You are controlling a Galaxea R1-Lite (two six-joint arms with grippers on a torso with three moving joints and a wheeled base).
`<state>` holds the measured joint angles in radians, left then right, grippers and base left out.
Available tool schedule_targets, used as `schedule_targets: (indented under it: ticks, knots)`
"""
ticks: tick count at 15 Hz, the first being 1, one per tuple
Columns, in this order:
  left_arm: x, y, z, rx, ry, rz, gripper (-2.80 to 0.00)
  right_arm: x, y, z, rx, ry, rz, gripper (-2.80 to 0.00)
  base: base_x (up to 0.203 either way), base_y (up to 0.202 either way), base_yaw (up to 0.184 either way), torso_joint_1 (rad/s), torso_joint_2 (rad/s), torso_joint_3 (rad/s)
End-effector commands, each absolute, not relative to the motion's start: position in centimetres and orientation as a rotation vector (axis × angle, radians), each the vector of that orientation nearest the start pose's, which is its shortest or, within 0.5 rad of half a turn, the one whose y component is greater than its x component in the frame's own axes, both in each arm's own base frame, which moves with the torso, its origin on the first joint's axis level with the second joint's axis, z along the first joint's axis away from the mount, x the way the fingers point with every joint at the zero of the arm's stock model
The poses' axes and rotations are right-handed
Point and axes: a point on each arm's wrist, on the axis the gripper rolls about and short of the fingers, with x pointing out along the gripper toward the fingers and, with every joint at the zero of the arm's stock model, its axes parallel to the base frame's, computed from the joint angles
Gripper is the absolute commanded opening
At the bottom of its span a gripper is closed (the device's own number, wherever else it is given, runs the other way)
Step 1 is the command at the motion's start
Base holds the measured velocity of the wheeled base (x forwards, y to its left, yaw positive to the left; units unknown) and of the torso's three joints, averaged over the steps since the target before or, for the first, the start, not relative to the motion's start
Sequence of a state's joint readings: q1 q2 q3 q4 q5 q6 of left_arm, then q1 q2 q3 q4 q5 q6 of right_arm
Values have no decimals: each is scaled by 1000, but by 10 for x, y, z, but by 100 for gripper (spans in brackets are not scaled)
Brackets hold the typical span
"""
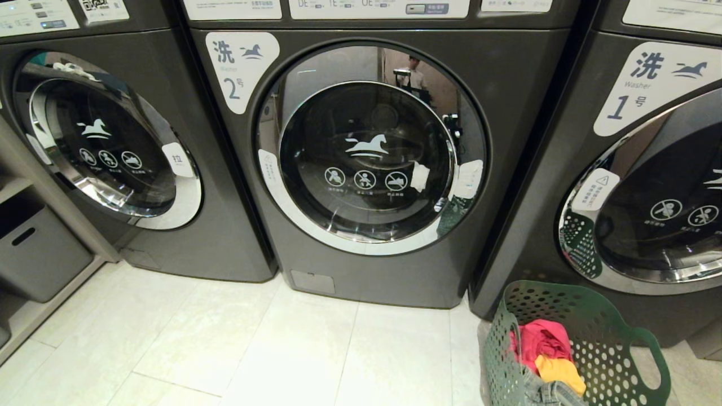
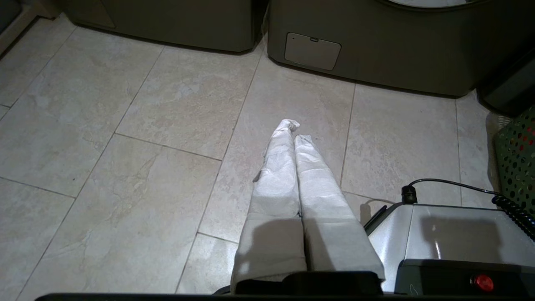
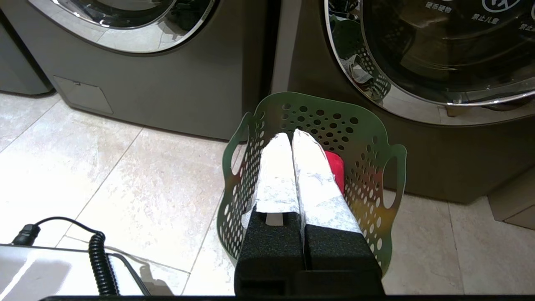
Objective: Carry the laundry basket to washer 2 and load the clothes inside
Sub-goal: Open the lid of the washing machine
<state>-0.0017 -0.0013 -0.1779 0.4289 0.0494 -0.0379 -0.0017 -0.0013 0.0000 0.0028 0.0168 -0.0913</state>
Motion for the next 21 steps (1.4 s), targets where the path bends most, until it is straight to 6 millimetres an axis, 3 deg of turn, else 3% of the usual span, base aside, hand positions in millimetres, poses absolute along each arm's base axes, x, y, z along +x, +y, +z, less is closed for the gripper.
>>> schedule_targets:
  ticks: [1,21]
  knots:
    - [-42,1,80,-32,252,52,-280,-23,0,75,-92,2,15,-280,0,0,0,0,0,0]
    - [-42,1,80,-32,254,52,-280,-23,0,75,-75,2,15,-280,0,0,0,0,0,0]
